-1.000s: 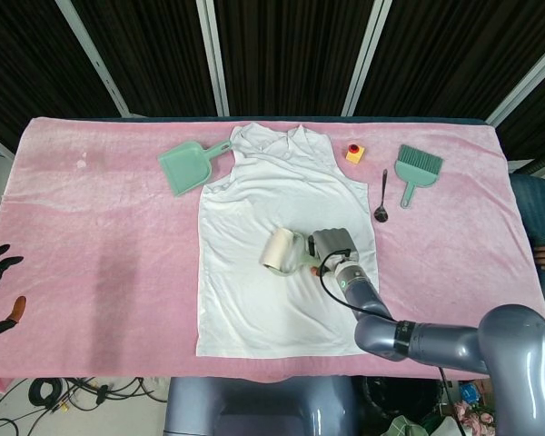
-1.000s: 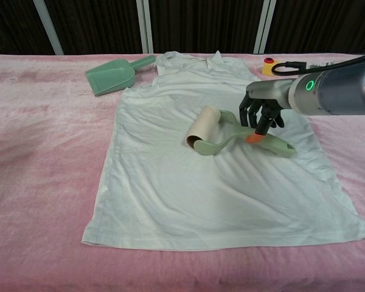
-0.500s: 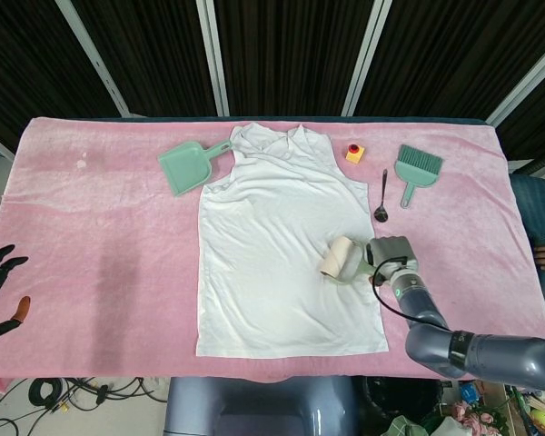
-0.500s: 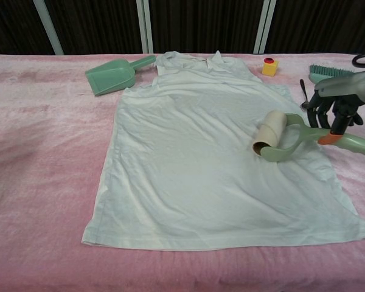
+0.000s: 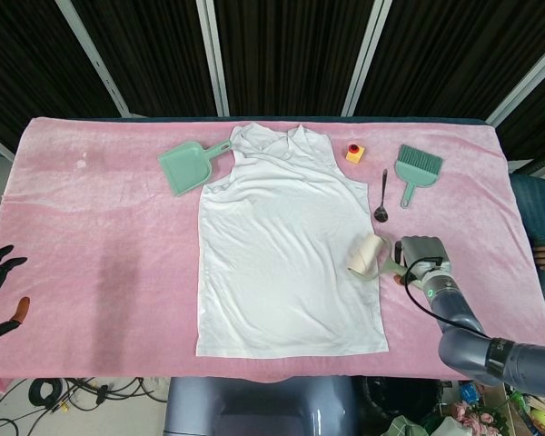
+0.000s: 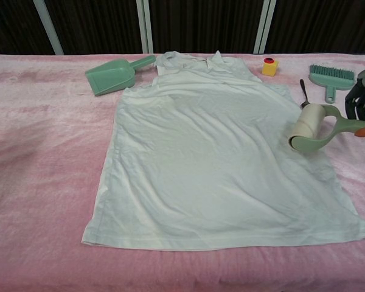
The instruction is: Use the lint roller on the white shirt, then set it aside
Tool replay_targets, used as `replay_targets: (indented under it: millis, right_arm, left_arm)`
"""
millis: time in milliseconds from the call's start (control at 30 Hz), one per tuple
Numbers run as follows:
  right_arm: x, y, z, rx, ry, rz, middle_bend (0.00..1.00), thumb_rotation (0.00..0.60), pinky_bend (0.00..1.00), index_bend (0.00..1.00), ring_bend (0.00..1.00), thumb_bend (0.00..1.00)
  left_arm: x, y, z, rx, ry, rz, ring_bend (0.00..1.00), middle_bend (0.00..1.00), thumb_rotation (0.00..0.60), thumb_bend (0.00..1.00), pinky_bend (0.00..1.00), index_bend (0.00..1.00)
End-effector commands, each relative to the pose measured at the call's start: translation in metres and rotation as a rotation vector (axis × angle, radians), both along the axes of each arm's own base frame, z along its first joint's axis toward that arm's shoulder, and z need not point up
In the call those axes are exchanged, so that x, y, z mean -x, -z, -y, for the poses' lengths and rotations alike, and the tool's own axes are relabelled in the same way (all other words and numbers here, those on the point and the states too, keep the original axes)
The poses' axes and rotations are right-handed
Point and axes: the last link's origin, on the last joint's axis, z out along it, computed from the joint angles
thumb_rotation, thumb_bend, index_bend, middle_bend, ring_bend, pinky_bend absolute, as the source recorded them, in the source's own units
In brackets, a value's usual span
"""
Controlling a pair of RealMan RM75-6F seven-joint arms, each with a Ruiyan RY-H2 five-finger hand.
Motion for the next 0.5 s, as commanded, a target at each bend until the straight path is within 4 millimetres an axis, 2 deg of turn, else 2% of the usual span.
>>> replay_targets:
  millis: [33,200,267,500]
  right_arm:
    - [0.003,-0.017,0.006,0.104,-0.007,0.081,0.68,0.6,0.65,0.76,0.72,0.73]
    - [0.021,-0.032,0.01,0.182,0.019,0.121,0.68,0.6,0.65,0.76,0.71,0.73]
    - [0.033,-0.037,0.011,0.202,0.047,0.114,0.67,0.6,0.65,0.76,0.71,0.73]
    - [0.068,-0.044,0.015,0.238,0.112,0.111,0.66,0.6,0.65,0.76,0.69,0.72]
  left_arm:
    - [0.0,0.0,0.0,0.0,0.0,0.001,0.0,0.08,0.6,0.41,0.01,0.2]
    - [0.0,-0.001,0.0,0.001,0.001,0.001,0.0,0.08,0.6,0.41,0.01,0.2]
    - [0.0,-0.001,0.0,0.0,0.002,0.001,0.0,0.08,0.6,0.41,0.01,0.2]
    - [0.0,0.001,0.0,0.0,0.0,-0.002,0.0,0.08,0.6,0.41,0.01,0.2]
